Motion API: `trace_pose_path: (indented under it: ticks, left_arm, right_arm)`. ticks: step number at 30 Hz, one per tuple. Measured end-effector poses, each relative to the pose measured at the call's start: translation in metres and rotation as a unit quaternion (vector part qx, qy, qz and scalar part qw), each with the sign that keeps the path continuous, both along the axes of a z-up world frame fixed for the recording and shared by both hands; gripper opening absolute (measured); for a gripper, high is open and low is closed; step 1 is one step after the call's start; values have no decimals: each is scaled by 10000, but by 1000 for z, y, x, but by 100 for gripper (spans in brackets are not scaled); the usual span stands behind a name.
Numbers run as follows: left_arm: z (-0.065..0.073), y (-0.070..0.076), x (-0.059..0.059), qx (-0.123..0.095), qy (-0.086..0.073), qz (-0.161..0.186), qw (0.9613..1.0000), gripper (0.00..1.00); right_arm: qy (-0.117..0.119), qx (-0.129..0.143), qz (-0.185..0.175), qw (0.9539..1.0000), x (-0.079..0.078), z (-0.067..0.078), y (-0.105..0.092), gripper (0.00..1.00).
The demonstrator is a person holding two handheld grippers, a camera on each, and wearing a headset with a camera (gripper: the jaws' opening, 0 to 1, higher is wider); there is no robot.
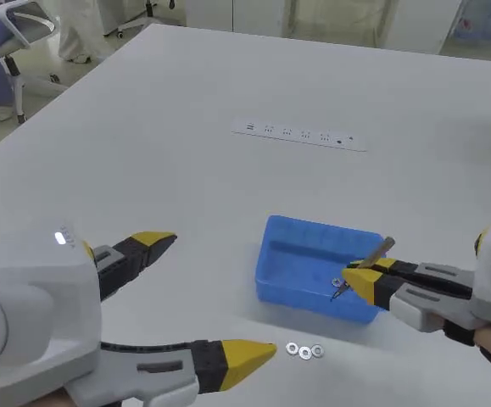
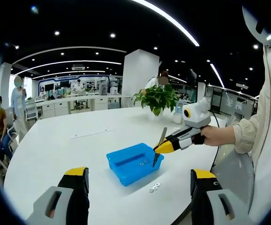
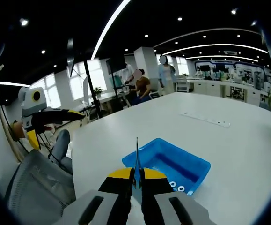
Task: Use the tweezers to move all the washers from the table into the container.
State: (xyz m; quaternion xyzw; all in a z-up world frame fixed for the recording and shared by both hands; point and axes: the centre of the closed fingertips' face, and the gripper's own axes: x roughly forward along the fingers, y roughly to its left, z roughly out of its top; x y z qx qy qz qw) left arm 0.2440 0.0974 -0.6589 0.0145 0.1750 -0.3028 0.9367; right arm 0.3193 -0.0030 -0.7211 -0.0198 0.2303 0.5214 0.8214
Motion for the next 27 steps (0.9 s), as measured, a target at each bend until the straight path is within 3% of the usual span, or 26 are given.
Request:
trace_pose_path:
  ticks: [11, 27]
  left_arm:
    - [0, 1, -1, 17, 12, 9, 10000, 91]
    - [-1, 4, -1, 58, 16, -7, 10000, 91]
  right_arm:
    - [457, -239, 292, 9982, -17, -39, 5, 3]
    - [570, -449, 552, 9958, -28, -54, 7, 3]
